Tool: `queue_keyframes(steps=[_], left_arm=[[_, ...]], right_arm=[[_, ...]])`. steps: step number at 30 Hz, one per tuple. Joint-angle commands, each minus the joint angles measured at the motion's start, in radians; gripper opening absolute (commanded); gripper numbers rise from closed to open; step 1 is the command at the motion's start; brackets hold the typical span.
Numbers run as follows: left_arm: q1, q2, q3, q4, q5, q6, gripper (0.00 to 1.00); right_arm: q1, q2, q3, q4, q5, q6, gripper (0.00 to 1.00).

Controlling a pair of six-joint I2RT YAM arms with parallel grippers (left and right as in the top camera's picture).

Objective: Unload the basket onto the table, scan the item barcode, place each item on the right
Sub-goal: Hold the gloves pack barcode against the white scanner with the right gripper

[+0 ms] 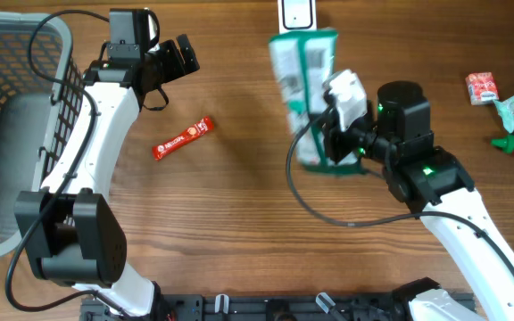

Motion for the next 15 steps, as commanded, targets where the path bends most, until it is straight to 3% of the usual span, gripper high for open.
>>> queue_keyframes(steps=[1,3,9,15], left_arm=[[-0.006,-0.023,-0.006,0.000,-0.014,0.020,1.00],[-0.006,-0.023,-0.006,0.000,-0.014,0.019,1.00],[-0.006,-0.023,-0.006,0.000,-0.013,0.020,1.00],[-0.006,-0.023,-0.006,0.000,-0.014,0.019,1.00]], right_arm=[[0.002,0.031,0.010,0.094,0.397,-0.069,0.05],[0.002,0.065,0.010,0.150,0.454,-0.124,0.05],[0.002,0.230,0.010,0.380,0.907,-0.256,0.05],[0.002,0.425,0.010,0.676,0.955,-0.492,0.05]])
